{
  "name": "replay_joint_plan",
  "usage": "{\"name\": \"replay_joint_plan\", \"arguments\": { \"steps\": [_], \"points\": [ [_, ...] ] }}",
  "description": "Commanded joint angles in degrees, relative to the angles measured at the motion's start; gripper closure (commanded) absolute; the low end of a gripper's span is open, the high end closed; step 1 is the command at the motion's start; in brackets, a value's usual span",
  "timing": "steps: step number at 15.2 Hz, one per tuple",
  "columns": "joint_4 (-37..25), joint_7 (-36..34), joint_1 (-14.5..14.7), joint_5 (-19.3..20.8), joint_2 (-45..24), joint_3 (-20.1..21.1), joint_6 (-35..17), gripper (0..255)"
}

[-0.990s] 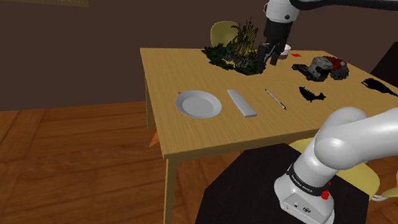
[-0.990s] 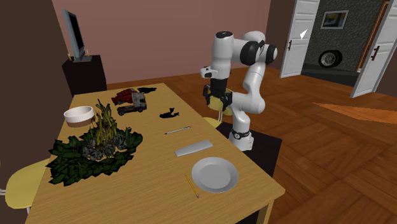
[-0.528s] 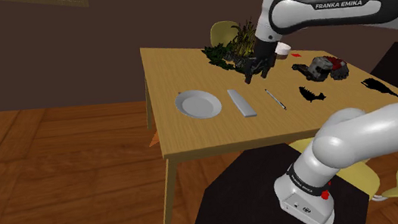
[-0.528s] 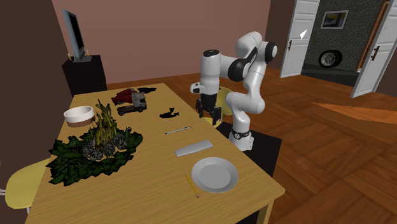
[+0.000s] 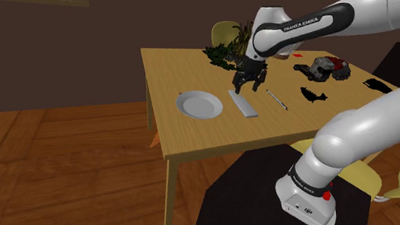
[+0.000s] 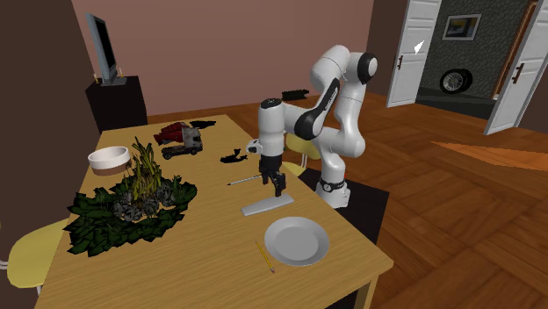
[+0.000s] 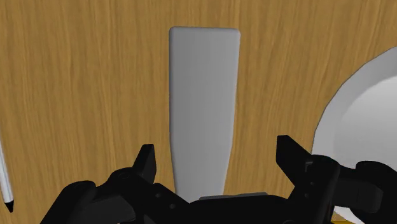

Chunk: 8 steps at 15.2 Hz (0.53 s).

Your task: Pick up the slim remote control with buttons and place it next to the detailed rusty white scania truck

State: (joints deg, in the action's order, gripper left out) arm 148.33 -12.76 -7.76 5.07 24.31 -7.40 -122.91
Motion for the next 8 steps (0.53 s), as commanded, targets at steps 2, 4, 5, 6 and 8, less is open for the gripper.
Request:
{"name": "replay_joint_plan", "arguments": {
  "steps": [2,4,5,6,8],
  "points": [
    [0.32,-1.67,-0.99,-0.97,-5.4,-1.33,-6.44,0],
    [1.1,-1.61,-0.97,-1.01,-6.44,-1.44,-8.26,0],
    [1.47,-1.57,-0.96,-1.04,-6.99,-1.49,-9.18,0],
    [1.83,-1.53,-0.94,-1.07,-7.56,-1.55,-10.1,0],
    [2.51,-1.45,-0.91,-1.15,-8.75,-1.66,-11.96,0]
  ]
}}
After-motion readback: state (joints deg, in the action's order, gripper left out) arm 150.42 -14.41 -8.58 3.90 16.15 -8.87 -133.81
